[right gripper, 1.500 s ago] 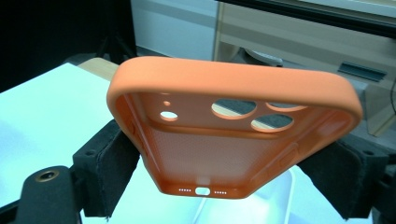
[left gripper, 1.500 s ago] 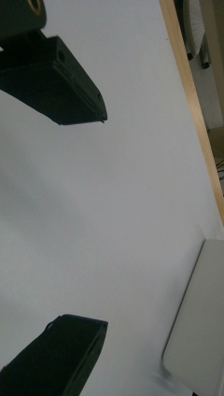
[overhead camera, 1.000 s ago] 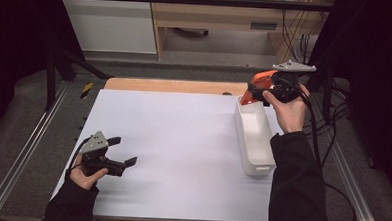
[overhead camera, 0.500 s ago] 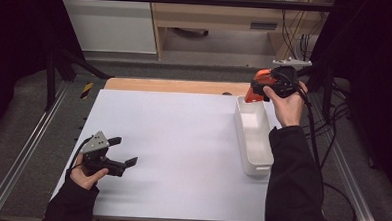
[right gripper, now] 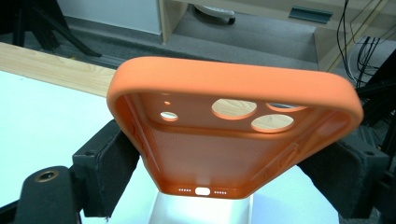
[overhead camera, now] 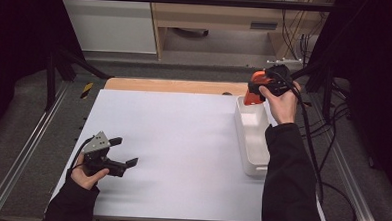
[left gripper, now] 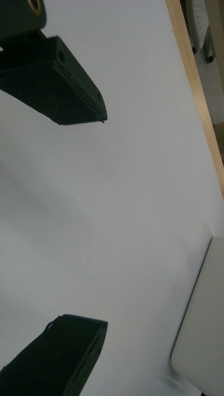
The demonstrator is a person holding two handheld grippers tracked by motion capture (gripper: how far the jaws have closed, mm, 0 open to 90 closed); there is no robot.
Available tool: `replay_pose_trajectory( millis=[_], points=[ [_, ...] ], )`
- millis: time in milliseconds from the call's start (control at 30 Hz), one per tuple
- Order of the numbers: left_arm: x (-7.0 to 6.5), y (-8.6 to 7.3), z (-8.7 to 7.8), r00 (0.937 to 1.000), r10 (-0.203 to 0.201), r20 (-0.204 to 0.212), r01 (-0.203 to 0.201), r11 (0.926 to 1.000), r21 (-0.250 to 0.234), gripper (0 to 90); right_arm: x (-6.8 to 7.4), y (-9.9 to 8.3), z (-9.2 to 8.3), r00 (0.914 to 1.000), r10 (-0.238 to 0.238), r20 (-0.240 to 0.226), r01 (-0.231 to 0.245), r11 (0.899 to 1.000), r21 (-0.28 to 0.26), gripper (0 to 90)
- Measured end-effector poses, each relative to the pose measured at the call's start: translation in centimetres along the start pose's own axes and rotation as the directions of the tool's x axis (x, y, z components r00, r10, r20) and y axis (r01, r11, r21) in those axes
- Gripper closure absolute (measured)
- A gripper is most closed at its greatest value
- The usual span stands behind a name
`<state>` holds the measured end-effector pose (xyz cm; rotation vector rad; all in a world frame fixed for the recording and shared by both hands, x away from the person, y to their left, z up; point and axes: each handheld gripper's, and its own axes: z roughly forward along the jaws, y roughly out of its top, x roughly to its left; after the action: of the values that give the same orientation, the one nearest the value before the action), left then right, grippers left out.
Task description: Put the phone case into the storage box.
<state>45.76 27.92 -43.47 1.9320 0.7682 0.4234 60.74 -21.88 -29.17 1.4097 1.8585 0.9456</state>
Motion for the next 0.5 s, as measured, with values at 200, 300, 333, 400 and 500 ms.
replay_pose_trajectory(
  millis=[200,300,333,400,500],
  points=[
    [0.0,0.0,0.0,1.0,0.003,-0.001,-0.003,1.0,0.002,1.5,-0.1,0.0,1.0,0.9999,0.001,0.015,-0.002,1.0,0.029,15.7],
    [0.0,0.0,0.1,1.0,0.006,0.002,-0.006,1.0,0.005,1.5,0.0,0.0,1.5,0.9998,0.005,0.018,-0.005,0.999,0.038,15.7],
    [0.0,0.0,0.1,1.0,0.005,0.002,-0.005,1.0,0.005,1.5,0.0,-0.1,1.7,0.9998,0.004,0.018,-0.005,0.999,0.041,15.7],
    [0.0,0.0,0.1,1.0,0.005,0.001,-0.005,1.0,0.005,1.5,0.0,-0.1,1.9,0.9998,0.002,0.018,-0.002,0.999,0.044,15.7],
    [0.0,0.0,0.1,1.0,0.005,0.001,-0.005,1.0,0.005,1.5,0.1,-0.2,2.4,0.9998,0.007,0.019,-0.008,0.999,0.048,15.7]
  ],
)
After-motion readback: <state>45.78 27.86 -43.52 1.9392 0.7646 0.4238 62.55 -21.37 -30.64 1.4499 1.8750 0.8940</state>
